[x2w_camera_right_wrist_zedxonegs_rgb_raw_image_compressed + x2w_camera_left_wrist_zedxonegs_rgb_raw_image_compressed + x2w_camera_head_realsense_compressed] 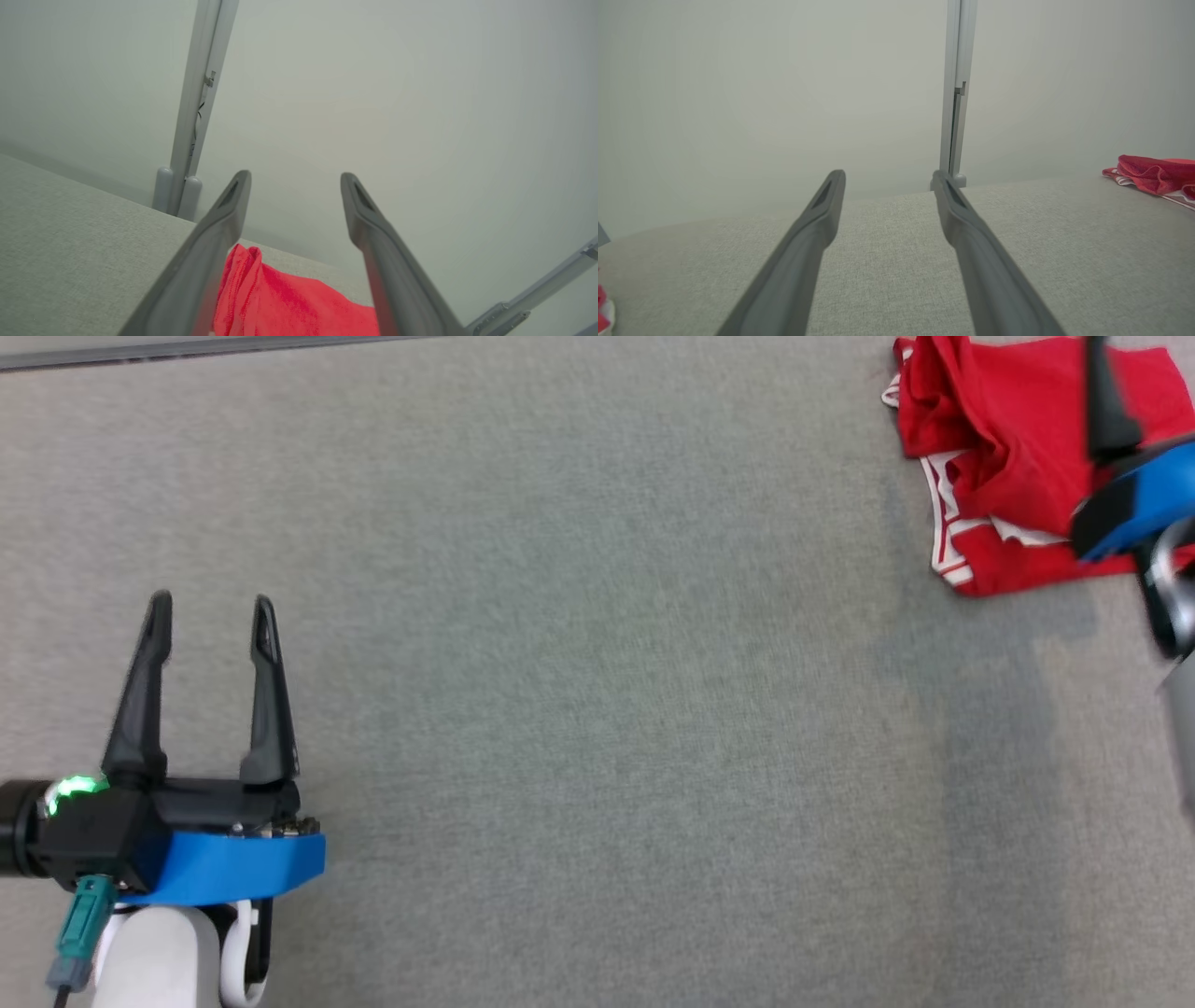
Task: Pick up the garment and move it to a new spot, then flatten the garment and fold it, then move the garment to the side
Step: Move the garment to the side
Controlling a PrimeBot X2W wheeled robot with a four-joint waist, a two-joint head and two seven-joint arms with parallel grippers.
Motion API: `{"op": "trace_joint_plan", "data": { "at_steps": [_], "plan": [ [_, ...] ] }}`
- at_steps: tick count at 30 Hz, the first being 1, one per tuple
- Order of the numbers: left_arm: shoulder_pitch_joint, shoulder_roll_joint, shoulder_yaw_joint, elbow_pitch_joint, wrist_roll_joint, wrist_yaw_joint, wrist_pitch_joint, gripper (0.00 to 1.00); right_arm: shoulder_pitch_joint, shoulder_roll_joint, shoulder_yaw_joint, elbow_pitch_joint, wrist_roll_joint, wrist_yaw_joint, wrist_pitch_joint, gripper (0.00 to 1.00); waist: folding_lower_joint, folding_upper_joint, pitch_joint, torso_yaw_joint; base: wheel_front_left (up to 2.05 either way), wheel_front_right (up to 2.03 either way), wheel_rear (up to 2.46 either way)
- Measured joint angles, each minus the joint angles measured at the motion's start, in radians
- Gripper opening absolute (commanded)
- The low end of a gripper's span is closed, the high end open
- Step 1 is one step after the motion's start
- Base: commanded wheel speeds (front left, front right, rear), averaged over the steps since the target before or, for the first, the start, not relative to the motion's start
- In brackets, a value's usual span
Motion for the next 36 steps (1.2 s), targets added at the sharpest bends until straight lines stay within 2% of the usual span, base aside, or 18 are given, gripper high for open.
{"op": "trace_joint_plan", "data": {
  "at_steps": [8,14,23,36],
  "plan": [
    [0.075,-0.037,0.024,0.058,-0.005,-0.002,0.000,1.00,0.208,0.088,0.064,-0.120,0.066,0.000,0.000,1.00,-0.0001,-0.0001,-0.124,0.056,0.00,0.00,0.00],
    [0.122,-0.055,0.038,0.099,-0.005,-0.007,0.000,1.00,0.363,0.143,0.075,-0.180,0.115,0.000,0.000,1.00,0.0000,-0.0001,-0.201,0.079,0.00,0.00,0.00],
    [0.173,-0.075,0.043,0.156,-0.003,-0.014,0.000,1.00,0.606,0.205,0.024,-0.279,0.138,0.000,0.000,1.00,0.0000,0.0000,-0.298,0.103,0.00,0.00,0.00],
    [0.247,-0.086,0.045,0.197,0.011,-0.018,0.000,1.00,0.814,0.283,-0.032,-0.372,0.115,0.000,0.000,1.00,0.0000,0.0001,-0.405,0.103,0.00,0.00,0.00]
  ]
}}
